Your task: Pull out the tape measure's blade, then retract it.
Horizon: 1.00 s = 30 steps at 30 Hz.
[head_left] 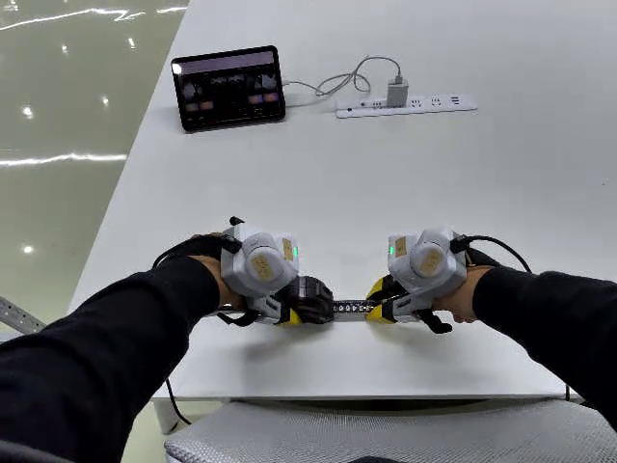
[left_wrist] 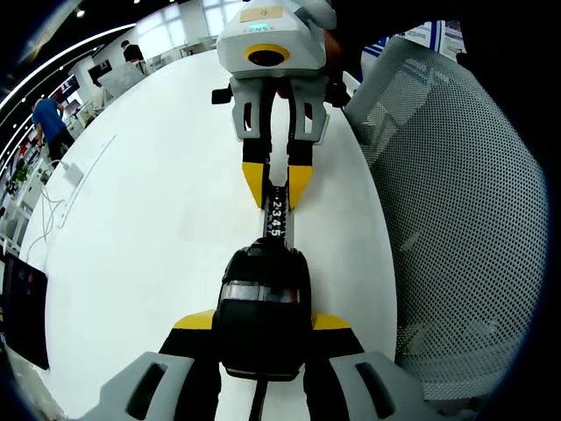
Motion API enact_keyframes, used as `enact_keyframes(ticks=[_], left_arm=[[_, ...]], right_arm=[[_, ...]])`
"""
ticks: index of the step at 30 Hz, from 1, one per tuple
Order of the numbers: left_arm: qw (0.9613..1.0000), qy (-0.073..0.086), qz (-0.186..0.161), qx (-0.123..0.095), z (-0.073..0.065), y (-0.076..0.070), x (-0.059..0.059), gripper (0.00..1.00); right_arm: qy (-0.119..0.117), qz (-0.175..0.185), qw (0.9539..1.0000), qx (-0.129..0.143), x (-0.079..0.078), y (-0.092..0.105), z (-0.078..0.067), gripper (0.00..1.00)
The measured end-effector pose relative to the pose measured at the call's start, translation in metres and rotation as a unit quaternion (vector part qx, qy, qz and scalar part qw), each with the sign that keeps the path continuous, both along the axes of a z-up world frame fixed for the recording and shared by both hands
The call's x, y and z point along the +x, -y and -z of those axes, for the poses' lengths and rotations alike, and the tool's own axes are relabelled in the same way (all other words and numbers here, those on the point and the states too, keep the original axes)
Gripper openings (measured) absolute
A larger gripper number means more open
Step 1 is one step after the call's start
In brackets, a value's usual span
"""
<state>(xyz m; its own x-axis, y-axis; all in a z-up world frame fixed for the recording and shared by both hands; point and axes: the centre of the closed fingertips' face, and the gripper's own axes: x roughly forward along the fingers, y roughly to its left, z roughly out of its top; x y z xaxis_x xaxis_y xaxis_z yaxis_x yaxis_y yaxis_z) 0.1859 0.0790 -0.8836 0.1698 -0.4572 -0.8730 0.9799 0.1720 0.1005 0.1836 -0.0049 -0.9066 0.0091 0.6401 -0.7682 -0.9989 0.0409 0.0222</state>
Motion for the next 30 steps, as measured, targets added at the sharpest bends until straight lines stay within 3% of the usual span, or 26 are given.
enact_keyframes(ticks=[30], left_arm=[[1.0, -0.004, 0.0, 0.006, 0.001, 0.001, 0.0, 0.32]], right_arm=[[-0.01, 0.007, 0.9998, -0.012, -0.002, 0.015, 0.0, 0.1]])
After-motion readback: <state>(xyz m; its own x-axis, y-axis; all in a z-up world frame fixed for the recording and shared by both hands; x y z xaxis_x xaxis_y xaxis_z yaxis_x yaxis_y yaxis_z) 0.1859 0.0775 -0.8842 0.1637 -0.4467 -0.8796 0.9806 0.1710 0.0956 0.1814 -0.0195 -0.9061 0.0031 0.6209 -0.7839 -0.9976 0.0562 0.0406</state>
